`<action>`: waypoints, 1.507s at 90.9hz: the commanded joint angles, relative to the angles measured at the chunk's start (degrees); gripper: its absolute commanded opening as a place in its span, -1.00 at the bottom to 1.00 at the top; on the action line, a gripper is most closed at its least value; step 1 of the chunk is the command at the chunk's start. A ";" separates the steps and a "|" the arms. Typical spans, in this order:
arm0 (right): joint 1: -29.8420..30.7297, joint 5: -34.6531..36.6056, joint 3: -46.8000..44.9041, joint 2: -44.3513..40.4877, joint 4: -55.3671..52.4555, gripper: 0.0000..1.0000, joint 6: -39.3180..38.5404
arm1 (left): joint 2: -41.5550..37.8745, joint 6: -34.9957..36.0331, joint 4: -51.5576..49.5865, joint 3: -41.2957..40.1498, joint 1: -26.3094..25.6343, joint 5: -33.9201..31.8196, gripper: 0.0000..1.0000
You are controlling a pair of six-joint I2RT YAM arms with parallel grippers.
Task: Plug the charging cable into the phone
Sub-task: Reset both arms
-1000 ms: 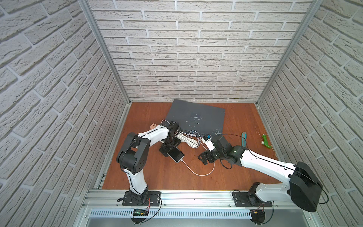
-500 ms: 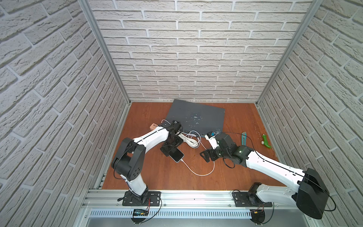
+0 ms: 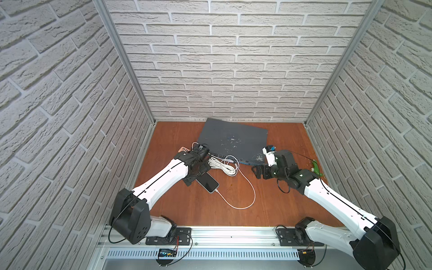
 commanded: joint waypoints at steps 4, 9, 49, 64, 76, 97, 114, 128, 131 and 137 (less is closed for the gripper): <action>-3.67 -0.66 1.22 -2.38 -0.89 0.98 1.32 | -7.40 2.27 -3.18 -1.44 -0.61 -11.76 0.96; -5.02 0.90 0.93 -3.31 -1.06 0.98 1.04 | -10.57 2.08 -3.24 -2.51 -0.87 -16.76 0.96; -19.93 14.81 -6.70 -2.33 14.54 0.97 -8.76 | -19.65 15.49 6.33 -9.41 -0.01 -30.66 0.96; -24.16 14.35 -16.29 2.92 37.06 0.97 -8.69 | -18.02 20.48 9.01 -10.73 0.67 -34.38 0.97; -25.77 16.93 -19.60 10.09 48.17 0.97 -10.22 | -16.96 22.08 9.93 -11.58 2.87 -34.90 0.96; -26.78 12.22 -23.50 16.07 62.91 0.97 -12.45 | -19.83 26.86 14.25 -14.61 6.28 -34.76 0.96; -26.65 8.77 -26.36 21.72 73.26 0.97 -13.94 | -25.28 32.91 23.75 -20.81 8.56 -35.01 0.96; -26.18 7.67 -26.71 24.53 76.08 0.97 -15.40 | -28.66 37.70 31.89 -26.27 10.86 -34.66 0.96; -25.85 7.26 -25.41 24.63 73.69 0.97 -16.02 | -28.79 38.18 32.72 -26.89 11.50 -34.52 0.95; -25.24 6.39 -23.16 25.37 70.47 0.98 -17.05 | -28.52 39.08 33.90 -27.51 12.78 -34.31 0.96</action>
